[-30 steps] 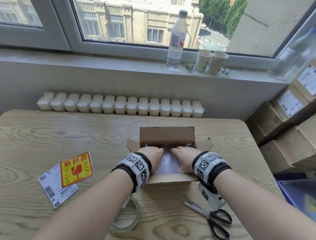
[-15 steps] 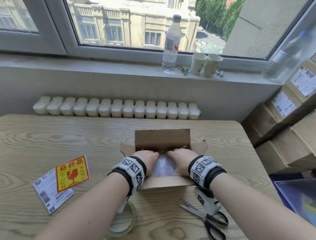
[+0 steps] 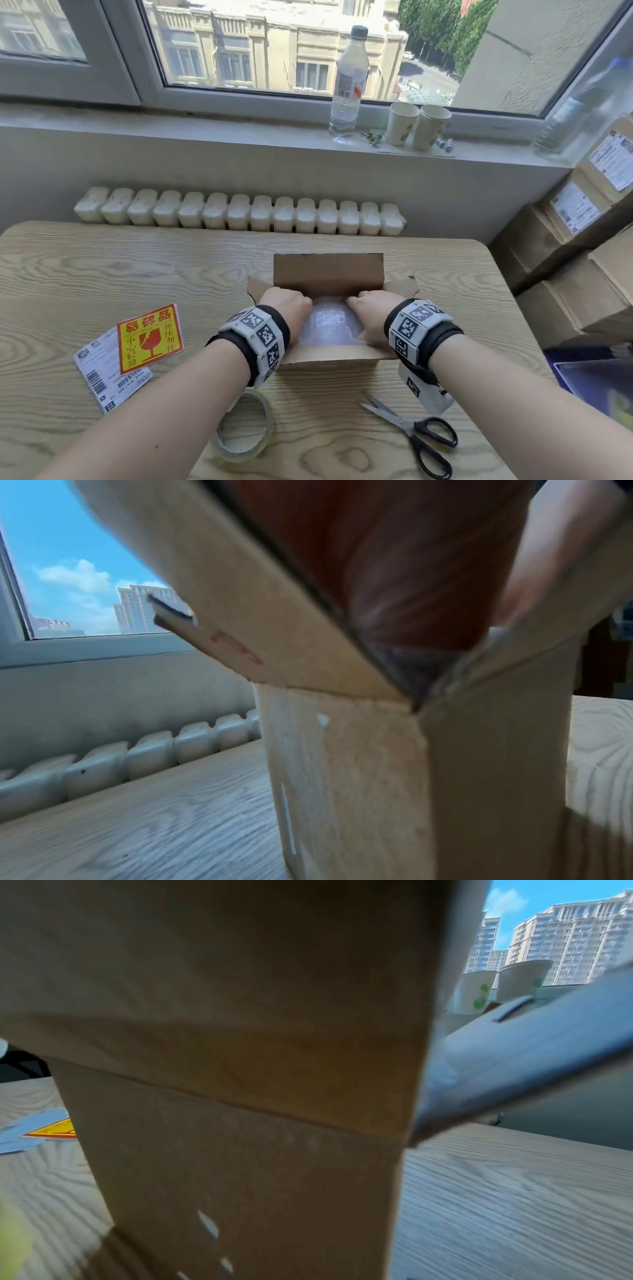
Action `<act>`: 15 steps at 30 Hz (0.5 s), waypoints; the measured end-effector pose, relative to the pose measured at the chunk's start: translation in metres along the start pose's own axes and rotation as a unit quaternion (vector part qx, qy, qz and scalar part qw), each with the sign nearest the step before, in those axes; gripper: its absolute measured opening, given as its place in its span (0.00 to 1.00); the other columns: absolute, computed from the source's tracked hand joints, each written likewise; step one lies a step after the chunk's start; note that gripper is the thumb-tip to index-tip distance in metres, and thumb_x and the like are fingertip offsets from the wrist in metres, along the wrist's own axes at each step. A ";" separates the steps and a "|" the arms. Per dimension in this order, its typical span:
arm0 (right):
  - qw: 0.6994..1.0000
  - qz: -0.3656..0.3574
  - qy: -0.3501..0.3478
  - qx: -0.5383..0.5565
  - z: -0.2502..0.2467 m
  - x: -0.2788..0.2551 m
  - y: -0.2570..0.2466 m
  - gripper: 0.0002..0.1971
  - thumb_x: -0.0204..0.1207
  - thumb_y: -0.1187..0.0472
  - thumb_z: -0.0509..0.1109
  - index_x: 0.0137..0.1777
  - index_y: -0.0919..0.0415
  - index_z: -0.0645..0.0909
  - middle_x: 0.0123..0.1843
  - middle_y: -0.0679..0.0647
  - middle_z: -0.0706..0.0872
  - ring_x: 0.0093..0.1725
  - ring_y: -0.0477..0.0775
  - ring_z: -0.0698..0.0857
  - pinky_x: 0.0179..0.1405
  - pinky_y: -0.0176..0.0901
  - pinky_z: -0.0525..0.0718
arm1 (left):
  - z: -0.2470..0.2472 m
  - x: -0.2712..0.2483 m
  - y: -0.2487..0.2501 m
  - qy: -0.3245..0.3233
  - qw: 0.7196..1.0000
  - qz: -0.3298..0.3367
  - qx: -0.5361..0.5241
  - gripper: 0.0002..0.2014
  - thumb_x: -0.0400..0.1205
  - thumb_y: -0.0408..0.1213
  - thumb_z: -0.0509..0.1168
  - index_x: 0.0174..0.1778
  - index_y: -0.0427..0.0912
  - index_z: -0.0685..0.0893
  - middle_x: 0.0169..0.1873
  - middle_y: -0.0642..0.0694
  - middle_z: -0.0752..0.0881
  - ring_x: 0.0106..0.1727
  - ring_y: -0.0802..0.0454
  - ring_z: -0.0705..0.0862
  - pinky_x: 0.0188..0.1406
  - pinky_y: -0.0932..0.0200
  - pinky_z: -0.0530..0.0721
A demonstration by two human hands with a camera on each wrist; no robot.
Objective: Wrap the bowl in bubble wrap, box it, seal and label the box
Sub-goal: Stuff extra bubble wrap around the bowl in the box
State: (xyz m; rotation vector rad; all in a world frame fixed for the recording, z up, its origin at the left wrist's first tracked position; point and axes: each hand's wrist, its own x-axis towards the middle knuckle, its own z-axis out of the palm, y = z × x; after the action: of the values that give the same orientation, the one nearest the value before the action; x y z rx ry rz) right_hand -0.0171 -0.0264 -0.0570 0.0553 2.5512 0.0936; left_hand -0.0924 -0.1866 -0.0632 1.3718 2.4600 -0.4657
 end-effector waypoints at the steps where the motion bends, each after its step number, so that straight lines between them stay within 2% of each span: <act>1: 1.000 0.000 -0.009 0.001 0.000 0.004 0.000 0.19 0.72 0.56 0.72 0.61 0.60 0.75 0.60 0.58 0.81 0.60 0.61 0.82 0.57 0.51 0.83 | 0.000 0.001 0.000 -0.007 1.000 0.000 -0.001 0.10 0.79 0.35 0.64 0.55 0.41 0.80 0.54 0.45 0.85 0.55 0.45 0.85 0.47 0.53 0.79; 3: 1.000 -0.004 -0.024 0.001 0.000 0.010 0.000 0.20 0.72 0.57 0.72 0.62 0.61 0.75 0.62 0.59 0.80 0.61 0.61 0.82 0.57 0.51 0.83 | 0.001 0.003 -0.001 -0.018 1.000 0.003 -0.004 0.12 0.78 0.37 0.66 0.56 0.42 0.77 0.53 0.46 0.85 0.54 0.44 0.85 0.46 0.53 0.79; 6: 0.999 -0.005 -0.037 0.001 0.002 0.017 0.000 0.23 0.71 0.53 0.73 0.64 0.60 0.75 0.63 0.59 0.79 0.62 0.61 0.82 0.57 0.52 0.82 | 0.003 0.010 -0.003 -0.031 0.999 0.008 -0.021 0.17 0.76 0.38 0.68 0.59 0.43 0.74 0.52 0.46 0.85 0.53 0.44 0.86 0.46 0.52 0.82; 8: 0.999 -0.004 -0.034 -0.002 0.004 0.021 0.000 0.26 0.70 0.49 0.75 0.66 0.58 0.75 0.64 0.58 0.79 0.63 0.62 0.82 0.58 0.53 0.83 | 0.006 0.016 -0.003 -0.035 0.999 0.007 -0.028 0.21 0.75 0.42 0.70 0.63 0.45 0.74 0.55 0.45 0.83 0.56 0.44 0.84 0.51 0.51 0.83; 11: 1.000 -0.008 -0.013 -0.018 0.008 0.022 -0.001 0.29 0.70 0.48 0.75 0.68 0.59 0.74 0.65 0.59 0.79 0.64 0.63 0.81 0.61 0.54 0.82 | 0.011 0.020 -0.002 -0.028 0.999 0.005 -0.017 0.28 0.75 0.47 0.71 0.70 0.47 0.72 0.62 0.44 0.79 0.64 0.45 0.80 0.59 0.51 0.77; 15: 1.000 -0.007 0.018 -0.023 0.011 0.017 -0.004 0.29 0.72 0.46 0.74 0.68 0.60 0.73 0.66 0.60 0.79 0.65 0.63 0.80 0.61 0.52 0.78 | 0.016 0.016 0.001 0.002 1.000 0.000 -0.013 0.29 0.76 0.48 0.68 0.72 0.47 0.70 0.64 0.45 0.78 0.66 0.45 0.78 0.61 0.52 0.73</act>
State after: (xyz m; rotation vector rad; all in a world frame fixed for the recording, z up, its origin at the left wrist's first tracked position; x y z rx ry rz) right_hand -0.0252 -0.0285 -0.0754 0.0175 2.5840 0.1492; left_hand -0.0984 -0.1806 -0.0843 1.3631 2.4618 -0.4292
